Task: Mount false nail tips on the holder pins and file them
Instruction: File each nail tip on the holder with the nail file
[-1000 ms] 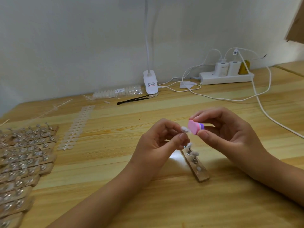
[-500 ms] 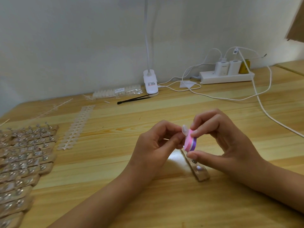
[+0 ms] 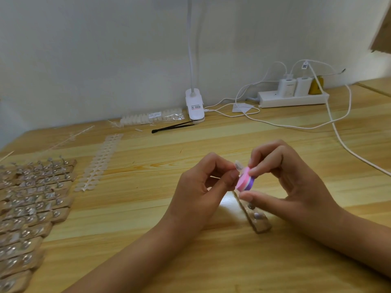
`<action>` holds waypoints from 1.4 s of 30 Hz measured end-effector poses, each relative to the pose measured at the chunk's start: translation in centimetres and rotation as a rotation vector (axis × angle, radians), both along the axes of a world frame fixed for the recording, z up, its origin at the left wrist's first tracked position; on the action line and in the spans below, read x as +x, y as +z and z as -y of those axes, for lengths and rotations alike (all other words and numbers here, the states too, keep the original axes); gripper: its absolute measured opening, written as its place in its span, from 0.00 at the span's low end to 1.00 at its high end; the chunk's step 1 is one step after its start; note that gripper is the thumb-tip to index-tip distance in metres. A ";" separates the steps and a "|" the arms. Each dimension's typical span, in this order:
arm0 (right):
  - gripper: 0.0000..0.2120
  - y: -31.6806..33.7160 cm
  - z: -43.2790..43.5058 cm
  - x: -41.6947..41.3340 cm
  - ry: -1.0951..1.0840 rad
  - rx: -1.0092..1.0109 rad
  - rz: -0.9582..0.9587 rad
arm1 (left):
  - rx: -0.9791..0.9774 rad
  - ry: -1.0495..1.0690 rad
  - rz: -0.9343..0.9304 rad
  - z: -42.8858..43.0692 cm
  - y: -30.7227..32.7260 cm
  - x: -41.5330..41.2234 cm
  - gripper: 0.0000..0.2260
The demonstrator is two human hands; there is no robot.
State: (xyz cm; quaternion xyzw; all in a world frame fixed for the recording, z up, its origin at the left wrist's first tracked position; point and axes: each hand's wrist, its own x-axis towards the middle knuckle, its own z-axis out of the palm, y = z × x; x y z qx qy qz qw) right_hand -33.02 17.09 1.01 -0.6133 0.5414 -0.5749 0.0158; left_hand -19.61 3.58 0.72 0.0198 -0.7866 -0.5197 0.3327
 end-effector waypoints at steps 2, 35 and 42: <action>0.17 0.3 0.0 -0.2 -0.027 0.004 0.052 | -0.007 0.017 -0.013 -0.1 0.1 0.0 0.06; 0.15 0.2 0.1 -0.2 0.041 0.007 0.052 | -0.191 0.124 -0.044 -0.7 0.2 0.0 0.04; 0.15 0.1 0.1 -0.1 0.071 0.017 0.093 | -0.148 0.106 -0.035 -0.8 0.3 0.1 0.02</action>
